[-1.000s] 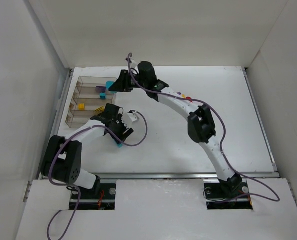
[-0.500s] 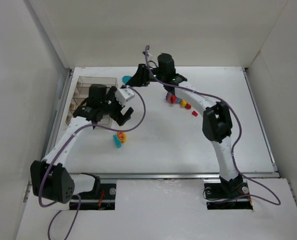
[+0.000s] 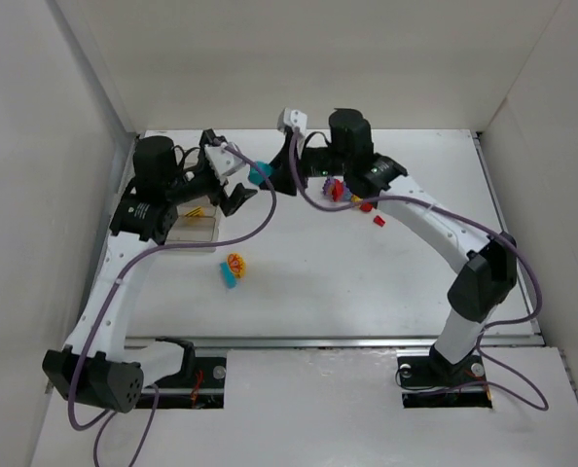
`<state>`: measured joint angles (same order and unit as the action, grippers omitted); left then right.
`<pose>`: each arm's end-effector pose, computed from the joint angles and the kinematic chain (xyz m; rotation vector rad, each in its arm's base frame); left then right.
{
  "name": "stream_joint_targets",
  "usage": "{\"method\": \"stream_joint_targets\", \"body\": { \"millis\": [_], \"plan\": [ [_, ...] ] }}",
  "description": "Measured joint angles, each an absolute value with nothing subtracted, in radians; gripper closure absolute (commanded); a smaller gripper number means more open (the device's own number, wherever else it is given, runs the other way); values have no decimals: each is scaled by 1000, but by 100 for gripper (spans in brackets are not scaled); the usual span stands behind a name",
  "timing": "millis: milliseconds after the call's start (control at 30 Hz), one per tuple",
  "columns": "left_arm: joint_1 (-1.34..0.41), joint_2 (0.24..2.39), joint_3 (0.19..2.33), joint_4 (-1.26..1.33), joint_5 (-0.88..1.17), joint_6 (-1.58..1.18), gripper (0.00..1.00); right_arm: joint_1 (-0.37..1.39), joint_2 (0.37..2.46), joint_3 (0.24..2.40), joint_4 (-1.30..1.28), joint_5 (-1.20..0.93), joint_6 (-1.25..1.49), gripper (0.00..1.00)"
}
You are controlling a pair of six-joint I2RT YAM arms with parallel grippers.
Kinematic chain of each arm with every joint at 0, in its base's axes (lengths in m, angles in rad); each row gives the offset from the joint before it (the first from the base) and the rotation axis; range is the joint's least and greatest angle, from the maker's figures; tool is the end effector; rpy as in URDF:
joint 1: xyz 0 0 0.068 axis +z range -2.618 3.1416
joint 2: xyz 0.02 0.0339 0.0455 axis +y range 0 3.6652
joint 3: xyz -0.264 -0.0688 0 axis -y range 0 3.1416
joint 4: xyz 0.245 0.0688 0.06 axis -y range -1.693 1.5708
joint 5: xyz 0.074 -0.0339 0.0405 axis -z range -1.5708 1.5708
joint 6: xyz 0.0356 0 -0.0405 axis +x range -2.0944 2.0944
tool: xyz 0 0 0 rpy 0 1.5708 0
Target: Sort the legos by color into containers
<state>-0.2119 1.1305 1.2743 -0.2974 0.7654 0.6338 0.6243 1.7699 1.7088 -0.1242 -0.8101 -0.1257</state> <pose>0.2293 -0.0746 0.4316 1.1602 1.2328 -0.3427 0.3235 0.2648 0.3991 -1.1959 1.3722 1.0637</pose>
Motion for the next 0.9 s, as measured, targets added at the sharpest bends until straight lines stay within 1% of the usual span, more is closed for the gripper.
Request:
{"method": "stream_joint_targets", "body": {
  "millis": [133, 200, 233, 367, 467, 533, 600, 667, 767, 833, 900],
  "plan": [
    [-212, 1193, 1278, -370, 846, 680, 18, 689, 1718, 1659, -186, -748, -287, 100],
    [-212, 1200, 1279, -393, 872, 701, 22, 686, 1712, 1648, -210, -728, -337, 100],
    [-212, 1200, 1280, -402, 883, 709, 27, 685, 1712, 1645, -221, -716, -355, 100],
    [-214, 1200, 1311, -438, 911, 750, 34, 682, 1712, 1640, -266, -686, -410, 100],
    [-218, 1200, 1331, -450, 920, 769, 34, 688, 1712, 1641, -295, -679, -442, 100],
    [-225, 1200, 1336, -464, 923, 784, 39, 695, 1712, 1641, -315, -669, -461, 100],
    [-235, 1200, 1336, -485, 923, 811, 40, 706, 1712, 1641, -328, -661, -480, 100],
    [-240, 1200, 1336, -517, 920, 847, 40, 717, 1711, 1641, -335, -659, -493, 100],
    [-241, 1200, 1336, -592, 914, 942, 37, 729, 1708, 1641, -341, -656, -505, 100],
    [-241, 1200, 1336, -614, 912, 971, 37, 736, 1700, 1641, -348, -653, -516, 100],
    [-241, 1200, 1336, -634, 908, 999, 40, 739, 1688, 1641, -352, -652, -521, 100]
  ]
}}
